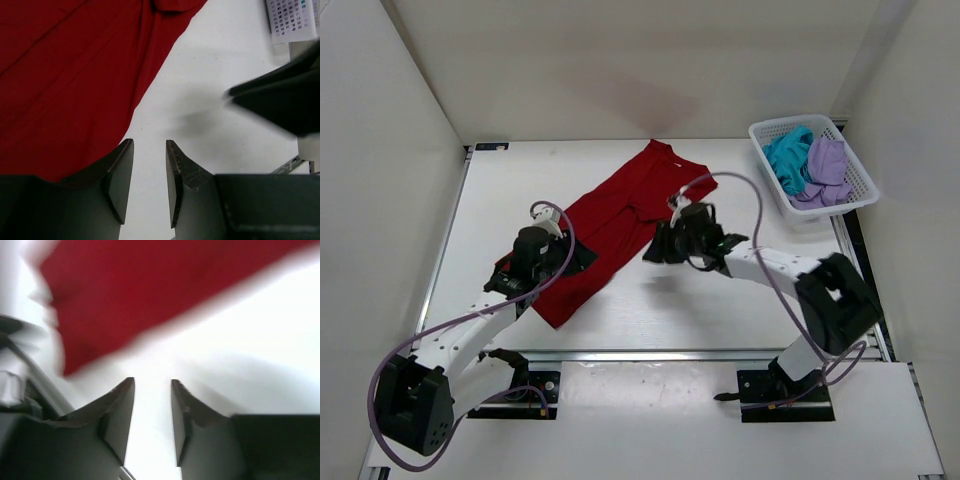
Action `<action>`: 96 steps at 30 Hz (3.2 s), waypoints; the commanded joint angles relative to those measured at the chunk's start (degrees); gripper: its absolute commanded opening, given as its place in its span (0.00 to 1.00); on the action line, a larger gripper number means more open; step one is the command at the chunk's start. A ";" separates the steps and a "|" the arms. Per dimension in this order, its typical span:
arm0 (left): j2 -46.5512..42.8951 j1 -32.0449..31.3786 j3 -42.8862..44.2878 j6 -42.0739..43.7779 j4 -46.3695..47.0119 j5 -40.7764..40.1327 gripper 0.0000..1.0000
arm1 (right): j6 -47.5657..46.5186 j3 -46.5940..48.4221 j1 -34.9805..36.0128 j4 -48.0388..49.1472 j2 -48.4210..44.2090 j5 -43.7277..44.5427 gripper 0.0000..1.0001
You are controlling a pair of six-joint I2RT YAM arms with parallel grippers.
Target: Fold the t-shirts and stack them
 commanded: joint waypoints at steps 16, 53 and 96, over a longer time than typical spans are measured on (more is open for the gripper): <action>-0.85 -2.04 -0.33 0.72 -0.34 -0.79 0.43 | 12.28 8.24 6.68 10.90 28.91 -1.57 0.36; 1.01 -15.22 -7.10 5.03 -17.74 -13.28 0.54 | 9.12 -35.43 -6.51 -17.83 -35.48 0.26 0.38; 13.73 -7.50 21.53 7.23 -15.73 -0.52 0.00 | -2.30 -11.18 -17.40 -23.56 -23.58 -6.94 0.00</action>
